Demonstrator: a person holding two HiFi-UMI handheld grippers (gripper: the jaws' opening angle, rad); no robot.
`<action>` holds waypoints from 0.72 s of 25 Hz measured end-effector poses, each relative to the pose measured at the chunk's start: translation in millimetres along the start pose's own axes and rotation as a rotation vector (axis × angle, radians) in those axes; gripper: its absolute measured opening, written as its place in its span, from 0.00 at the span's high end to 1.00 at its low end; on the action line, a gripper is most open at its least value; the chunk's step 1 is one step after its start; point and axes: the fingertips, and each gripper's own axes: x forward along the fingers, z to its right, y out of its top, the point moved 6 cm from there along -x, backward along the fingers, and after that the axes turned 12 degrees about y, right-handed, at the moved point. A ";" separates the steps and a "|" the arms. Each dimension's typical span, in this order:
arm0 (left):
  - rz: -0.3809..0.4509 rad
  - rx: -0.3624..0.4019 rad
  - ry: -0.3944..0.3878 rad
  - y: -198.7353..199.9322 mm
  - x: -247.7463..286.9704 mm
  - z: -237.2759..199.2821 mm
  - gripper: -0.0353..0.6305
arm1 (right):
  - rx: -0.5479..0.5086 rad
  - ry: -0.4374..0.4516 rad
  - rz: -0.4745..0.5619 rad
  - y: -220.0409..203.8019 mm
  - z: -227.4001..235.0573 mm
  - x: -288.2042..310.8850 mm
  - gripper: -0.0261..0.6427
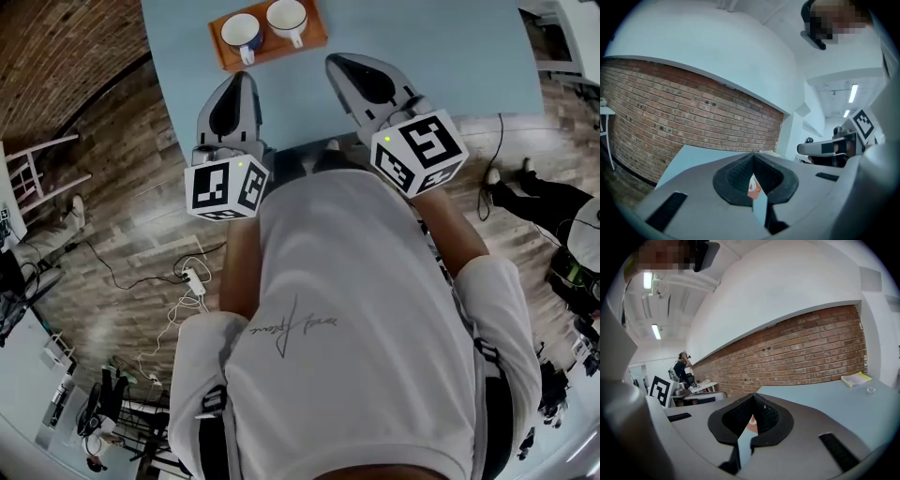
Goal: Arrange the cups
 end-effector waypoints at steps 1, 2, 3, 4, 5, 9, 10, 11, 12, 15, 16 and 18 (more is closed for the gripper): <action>-0.003 -0.003 0.003 0.0 -2.2 -0.5 0.94 | -0.003 -0.006 -0.001 -0.2 -1.7 -0.5 0.93; -0.006 -0.005 0.006 -0.2 -4.3 -1.1 0.94 | -0.003 -0.013 -0.001 -0.5 -3.4 -1.2 0.93; -0.010 -0.009 0.009 -0.8 -6.1 -1.9 0.94 | -0.001 -0.021 0.000 -0.8 -4.8 -2.0 0.93; -0.013 -0.013 0.012 -1.4 -7.4 -2.8 0.94 | 0.000 -0.029 0.001 -1.1 -5.8 -2.4 0.93; -0.015 -0.017 0.014 -1.9 -8.4 -3.8 0.94 | -0.001 -0.038 0.001 -1.4 -6.7 -2.5 0.93; -0.012 -0.009 0.022 -1.5 -10.8 -4.5 0.94 | -0.028 -0.050 -0.005 -1.7 -12.2 -1.5 0.93; -0.012 -0.004 0.023 -1.6 -11.0 -4.5 0.94 | -0.037 -0.048 -0.007 -1.6 -14.0 -0.8 0.93; -0.013 -0.001 0.023 -1.8 -10.9 -4.7 0.94 | -0.045 -0.047 -0.008 -1.6 -15.6 0.1 0.93; -0.014 0.000 0.023 -1.9 -10.8 -4.5 0.94 | -0.050 -0.046 -0.008 -1.7 -16.9 0.8 0.93; -0.017 0.008 0.016 -1.8 -11.1 -0.2 0.94 | -0.047 -0.043 -0.003 -1.6 -18.5 0.0 0.93; -0.018 0.011 0.014 -1.8 -11.2 1.7 0.94 | -0.047 -0.044 -0.003 -1.4 -18.5 -0.9 0.93; -0.021 0.016 0.010 -2.2 -11.3 4.6 0.94 | -0.050 -0.047 -0.003 -1.2 -18.5 -2.6 0.93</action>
